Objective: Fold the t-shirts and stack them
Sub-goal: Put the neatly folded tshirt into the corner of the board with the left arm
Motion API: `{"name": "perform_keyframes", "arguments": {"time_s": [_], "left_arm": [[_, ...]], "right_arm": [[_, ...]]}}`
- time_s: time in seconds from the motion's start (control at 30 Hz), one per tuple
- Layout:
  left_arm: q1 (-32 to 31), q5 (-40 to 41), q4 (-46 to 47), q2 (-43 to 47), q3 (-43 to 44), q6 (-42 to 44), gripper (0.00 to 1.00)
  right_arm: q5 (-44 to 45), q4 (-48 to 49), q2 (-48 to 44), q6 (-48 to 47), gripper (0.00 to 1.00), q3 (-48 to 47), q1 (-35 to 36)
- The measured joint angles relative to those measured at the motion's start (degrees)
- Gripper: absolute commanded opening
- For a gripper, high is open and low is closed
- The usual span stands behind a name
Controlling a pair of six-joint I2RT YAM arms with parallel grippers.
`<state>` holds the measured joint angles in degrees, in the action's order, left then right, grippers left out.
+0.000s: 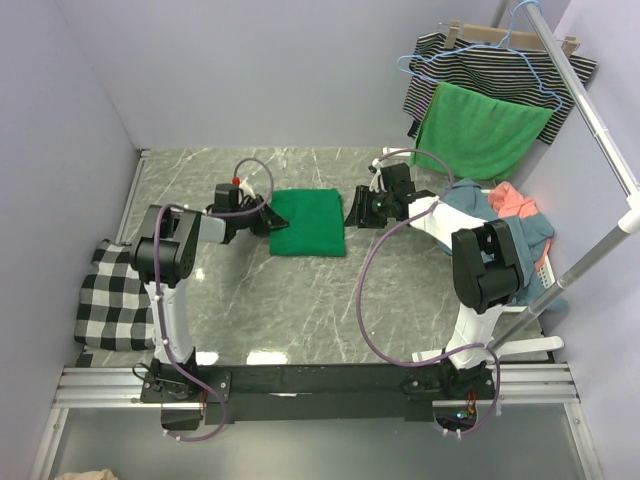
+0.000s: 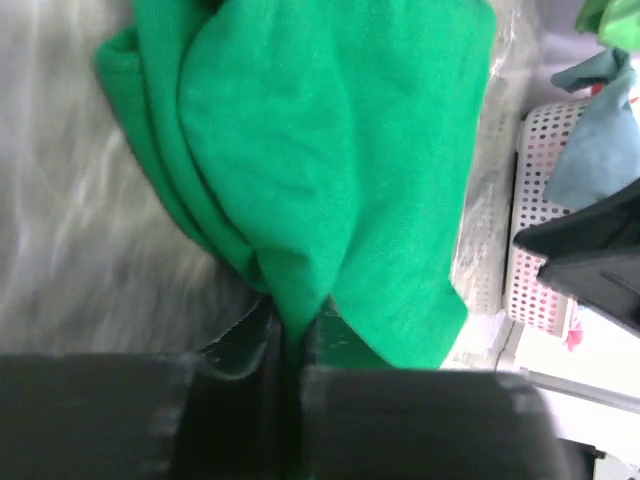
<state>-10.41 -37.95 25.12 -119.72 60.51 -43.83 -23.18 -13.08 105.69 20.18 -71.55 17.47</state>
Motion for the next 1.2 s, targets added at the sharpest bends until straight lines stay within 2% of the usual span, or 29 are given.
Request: {"name": "perform_keyframes", "arguments": {"time_s": [0.1, 0.17, 0.3, 0.5, 0.7, 0.87, 1.07, 1.13, 1.17, 1.2], "left_arm": [[-0.17, 0.70, -6.71, -1.53, 6.29, 1.84, 0.01], [-0.02, 2.49, -16.02, -3.63, 14.91, 5.09, 0.01], [1.99, 6.64, -27.39, -6.34, 28.04, 11.02, 0.01], [12.31, 11.98, -42.29, -10.19, 47.34, 20.15, 0.01], [23.98, 16.63, -53.79, -20.37, 65.05, 27.54, 0.01], [30.40, 19.47, -59.87, -28.00, 72.48, 31.12, 0.03], [33.35, 22.56, -59.84, -28.85, 74.55, 33.38, 0.10], [33.46, 24.59, -58.80, -28.85, 74.66, 34.23, 0.19], [33.46, 25.94, -57.64, -28.85, 74.34, 34.56, 0.31], [33.42, 27.15, -56.50, -28.83, 73.70, 34.86, 0.64]], "right_arm": [[-0.31, 0.00, 0.20, 0.11, 0.52, 0.00, 0.00], [-0.50, -0.02, 0.35, 0.15, 0.52, 0.00, 0.00], [-1.53, -0.04, 0.44, 0.39, 0.52, 0.00, 0.00], [-2.84, 0.00, 1.01, 0.59, 0.52, -0.02, 0.00], [-3.89, -0.07, 4.68, 0.96, 0.51, -0.70, 0.00], [-4.42, -0.55, 7.06, 0.98, 0.51, -1.53, 0.00], [-5.68, -0.70, 9.68, 1.11, 0.51, -3.78, 0.00], [-6.05, -0.70, 10.25, 1.20, 0.51, -4.24, 0.00], [-6.25, -0.63, 10.51, 1.20, 0.51, -4.35, 0.00], [-6.51, -0.68, 10.86, 1.25, 0.51, -4.55, 0.00]]}}
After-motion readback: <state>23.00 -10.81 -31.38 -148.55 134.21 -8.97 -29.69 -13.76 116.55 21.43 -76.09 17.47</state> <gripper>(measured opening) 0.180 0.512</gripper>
